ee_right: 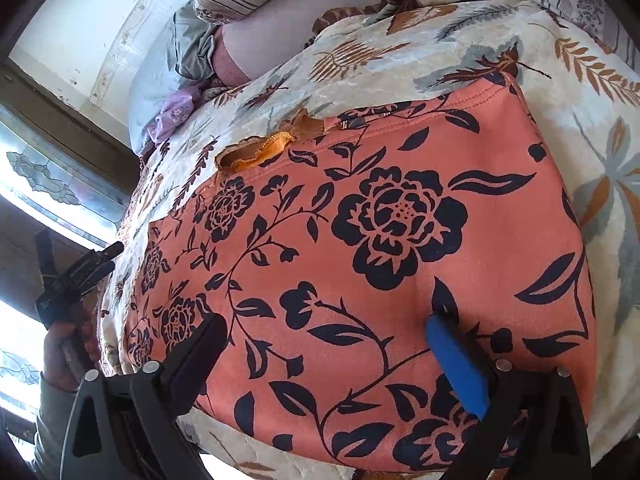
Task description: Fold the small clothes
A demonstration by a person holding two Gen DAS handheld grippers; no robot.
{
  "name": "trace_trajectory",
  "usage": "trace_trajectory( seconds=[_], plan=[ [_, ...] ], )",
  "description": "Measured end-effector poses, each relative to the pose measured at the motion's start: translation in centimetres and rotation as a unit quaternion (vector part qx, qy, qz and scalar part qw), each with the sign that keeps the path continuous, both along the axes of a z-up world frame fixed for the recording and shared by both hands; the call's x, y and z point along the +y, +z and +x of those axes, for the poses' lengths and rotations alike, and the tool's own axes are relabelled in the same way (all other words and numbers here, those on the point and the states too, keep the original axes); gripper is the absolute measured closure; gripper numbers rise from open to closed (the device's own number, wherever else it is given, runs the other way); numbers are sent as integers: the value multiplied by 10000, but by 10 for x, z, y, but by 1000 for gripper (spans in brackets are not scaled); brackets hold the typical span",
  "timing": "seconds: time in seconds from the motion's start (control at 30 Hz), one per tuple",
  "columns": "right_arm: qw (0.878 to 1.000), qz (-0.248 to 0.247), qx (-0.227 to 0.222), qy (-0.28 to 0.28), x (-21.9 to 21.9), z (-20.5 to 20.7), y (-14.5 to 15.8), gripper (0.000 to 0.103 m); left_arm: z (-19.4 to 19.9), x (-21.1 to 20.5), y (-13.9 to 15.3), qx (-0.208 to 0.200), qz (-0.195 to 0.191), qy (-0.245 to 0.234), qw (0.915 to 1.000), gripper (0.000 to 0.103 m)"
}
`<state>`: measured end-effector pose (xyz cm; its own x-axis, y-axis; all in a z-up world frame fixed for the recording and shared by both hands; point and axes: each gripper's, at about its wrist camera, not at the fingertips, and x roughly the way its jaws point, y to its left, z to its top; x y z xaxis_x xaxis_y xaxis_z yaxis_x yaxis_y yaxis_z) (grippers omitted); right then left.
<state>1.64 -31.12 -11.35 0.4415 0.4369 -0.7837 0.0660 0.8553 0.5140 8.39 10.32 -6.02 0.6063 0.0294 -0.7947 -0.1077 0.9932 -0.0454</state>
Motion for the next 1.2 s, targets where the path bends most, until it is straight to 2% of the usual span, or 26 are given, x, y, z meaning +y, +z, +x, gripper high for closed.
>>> trace_trajectory(
  seconds=[0.07, 0.2, 0.27, 0.33, 0.4, 0.53, 0.63, 0.7, 0.8, 1.0, 1.2],
  plan=[
    [9999, 28, 16, -117, -1, 0, 9, 2, -8, -4, 6, -49, 116, -62, 9999, 31],
    [9978, 224, -450, -429, -14, -1, 31, 2, -18, -12, 12, -114, 255, -132, 9995, 26],
    [9970, 366, -266, -624, -25, 6, 19, 2, -24, -14, 16, -139, 236, -157, 9995, 26],
    [9956, 324, 232, -845, -37, 14, -5, 3, -28, -15, 19, -161, 243, -133, 9995, 26],
    [9940, 507, 36, -966, -41, 9, 6, 3, -33, -15, 23, -184, 270, -135, 9994, 26],
    [9952, 304, -381, -854, -35, 4, 24, 2, -39, -16, 22, -189, 366, -85, 9991, 23],
    [9954, 260, 138, -913, -41, 11, -4, 2, -41, -20, 21, -130, 379, -163, 9991, 23],
    [9936, 398, -8, -1061, -46, 6, 1, 2, -44, -24, 23, -152, 448, -242, 9986, 22],
    [9943, 330, -78, -1013, -44, 3, 12, 2, -49, -29, 28, -250, 594, -267, 9976, 22],
    [9933, 460, -12, -1061, -46, -16, 10, 2, -51, -34, 33, -292, 627, -328, 9971, 22],
    [9907, 840, 83, -1064, -45, -46, 9, 2, -53, -42, 30, -247, 639, -374, 9969, 22]
  ],
)
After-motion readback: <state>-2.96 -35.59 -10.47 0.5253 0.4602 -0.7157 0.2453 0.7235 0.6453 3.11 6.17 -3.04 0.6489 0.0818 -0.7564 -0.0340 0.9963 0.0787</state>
